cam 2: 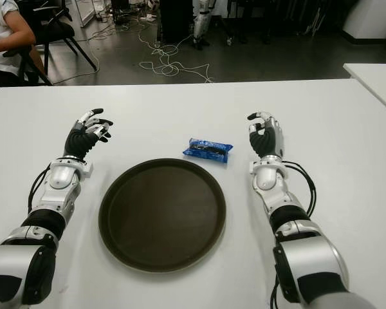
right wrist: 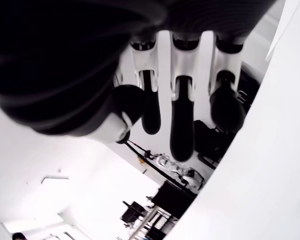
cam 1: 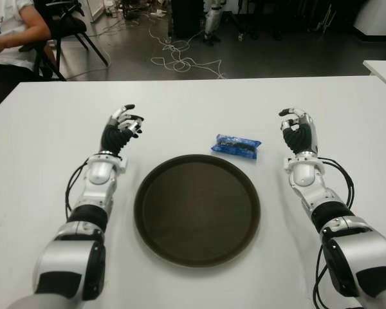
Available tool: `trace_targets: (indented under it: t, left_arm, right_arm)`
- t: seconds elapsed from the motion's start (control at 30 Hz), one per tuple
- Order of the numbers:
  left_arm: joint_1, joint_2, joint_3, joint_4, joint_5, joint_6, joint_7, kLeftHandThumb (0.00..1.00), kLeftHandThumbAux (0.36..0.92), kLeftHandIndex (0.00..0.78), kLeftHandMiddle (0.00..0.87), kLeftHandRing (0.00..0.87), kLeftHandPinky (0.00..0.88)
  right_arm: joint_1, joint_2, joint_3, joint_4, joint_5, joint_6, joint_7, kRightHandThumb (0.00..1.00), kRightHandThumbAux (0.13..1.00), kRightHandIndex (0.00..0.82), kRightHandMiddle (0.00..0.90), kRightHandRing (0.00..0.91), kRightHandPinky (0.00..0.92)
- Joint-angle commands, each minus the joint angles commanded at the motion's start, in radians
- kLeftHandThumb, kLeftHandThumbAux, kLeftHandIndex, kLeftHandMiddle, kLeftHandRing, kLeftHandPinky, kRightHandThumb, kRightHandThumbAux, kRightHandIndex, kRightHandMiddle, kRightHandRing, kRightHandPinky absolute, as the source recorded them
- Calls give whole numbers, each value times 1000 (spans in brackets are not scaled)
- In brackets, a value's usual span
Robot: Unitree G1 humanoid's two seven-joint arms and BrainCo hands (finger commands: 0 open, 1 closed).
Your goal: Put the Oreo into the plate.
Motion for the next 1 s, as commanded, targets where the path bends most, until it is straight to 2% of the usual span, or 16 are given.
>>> trace_targets:
  t: [0.1, 0.13, 0.2, 0.3, 0.37, 0.5, 0.6, 0.83, 1.0]
  left_arm:
    - [0, -1, 0, 0, -2, -1, -3, 1000, 642, 200, 387, 510, 488]
    - [0, 0, 0, 0, -2, -1, -3, 1000, 642, 200, 387, 511, 490]
    - [-1, 0, 0, 1, -1, 0, -3, 1000, 642, 200, 387, 511, 490]
    - [-1, 2, -2, 2, 1, 2, -2, 1000, 642, 197, 387, 506, 476]
    - [-1, 2, -2, 2, 1, 4, -2, 1000, 642, 199, 388, 506, 471]
    - [-1, 3, -2, 0, -1, 6, -3, 1000, 642, 203, 388, 513, 491]
    - [-1, 2, 1, -1, -5, 8, -7, 1000, 643, 198, 385, 515, 493]
    - [-3, 2, 0, 6, -3, 6, -1, 1000, 642, 192, 386, 515, 481]
    - [-4, 6, -4, 12, 4, 3, 2, 1000, 642, 196, 388, 512, 482]
  right_arm:
    - [-1, 1, -8, 3, 17, 12, 36, 834, 683, 390, 501, 519, 532]
    - [-1, 1, -10, 3, 22, 15, 46, 832, 685, 387, 495, 499, 514]
    - [-1, 1, -15, 4, 28, 19, 65, 749, 704, 395, 378, 400, 423]
    - [-2, -2, -21, 7, 34, 19, 89, 530, 618, 209, 264, 294, 319]
    - [-4, -7, -27, 7, 40, 17, 112, 435, 587, 144, 211, 242, 264]
    - [-28, -40, -31, -39, 48, 22, 172, 262, 520, 48, 107, 132, 143]
    - [-32, -63, -16, -93, 31, 32, 192, 177, 477, 15, 41, 56, 70]
    - [-1, -99, 33, -191, -41, 69, 189, 139, 409, 1, 3, 5, 9]
    - [16, -141, 104, -311, -146, 171, 207, 209, 345, 0, 0, 0, 2]
